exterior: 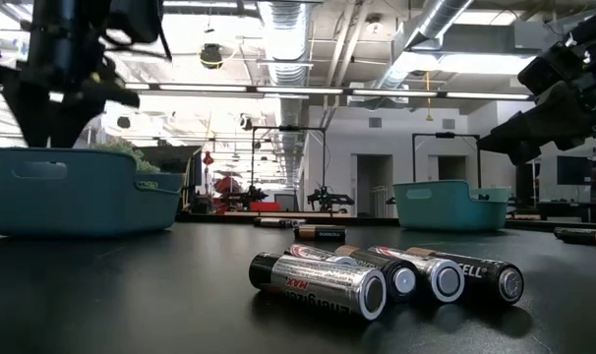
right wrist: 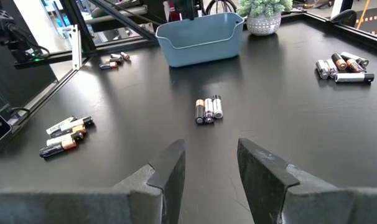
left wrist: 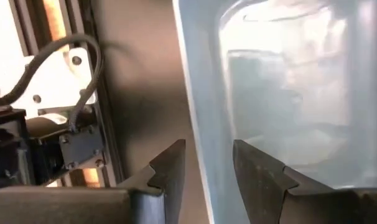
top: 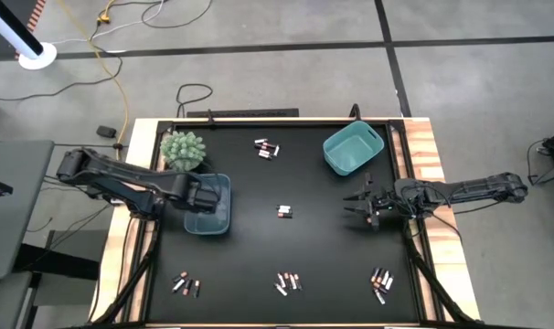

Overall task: Sort batteries
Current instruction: Prepare the bins

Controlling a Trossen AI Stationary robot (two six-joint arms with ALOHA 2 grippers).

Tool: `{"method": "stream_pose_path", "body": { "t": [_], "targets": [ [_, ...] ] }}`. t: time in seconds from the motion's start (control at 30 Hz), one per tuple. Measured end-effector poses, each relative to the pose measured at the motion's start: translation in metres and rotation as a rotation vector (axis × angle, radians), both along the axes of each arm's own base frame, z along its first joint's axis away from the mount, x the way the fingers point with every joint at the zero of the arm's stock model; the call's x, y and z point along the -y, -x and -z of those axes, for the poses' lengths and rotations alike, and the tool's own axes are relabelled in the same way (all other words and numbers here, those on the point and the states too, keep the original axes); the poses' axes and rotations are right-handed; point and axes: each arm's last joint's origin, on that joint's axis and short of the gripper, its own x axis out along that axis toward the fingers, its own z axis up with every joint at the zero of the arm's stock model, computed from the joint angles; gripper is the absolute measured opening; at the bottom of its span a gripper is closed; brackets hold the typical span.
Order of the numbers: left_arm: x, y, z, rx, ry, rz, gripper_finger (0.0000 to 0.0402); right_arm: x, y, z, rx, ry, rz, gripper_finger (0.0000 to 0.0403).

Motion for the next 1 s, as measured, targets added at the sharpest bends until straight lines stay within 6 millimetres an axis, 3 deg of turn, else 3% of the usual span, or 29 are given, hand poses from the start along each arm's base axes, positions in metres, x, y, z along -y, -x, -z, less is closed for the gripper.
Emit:
{"method": "stream_pose_path", "body": {
  "t": [0.33, 0.6, 0.77, 1.0],
  "targets": [
    [-0.008, 0.026, -0.055, 0.281, -0.128, 0.157, 0.0128, 0.0, 0.0, 0.0, -0.001, 0.0, 0.0, 0.0164],
    [-0.012, 0.035, -0.089, 0.488, -0.294, 0.423, 0.0128, 0.0, 0.0, 0.0, 0.0, 0.0, 0.0, 0.0164],
    [-0.012, 0.033, -0.094, 0.508, -0.345, 0.583, 0.0128, 0.0, 0.0, 0.0, 0.0, 0.0, 0.0, 0.0164],
    [-0.011, 0.029, -0.091, 0.464, -0.335, 0.658, 0.0128, 0.0, 0.0, -0.002, 0.021, -0.001, 0.001, 0.0164]
  ]
}}
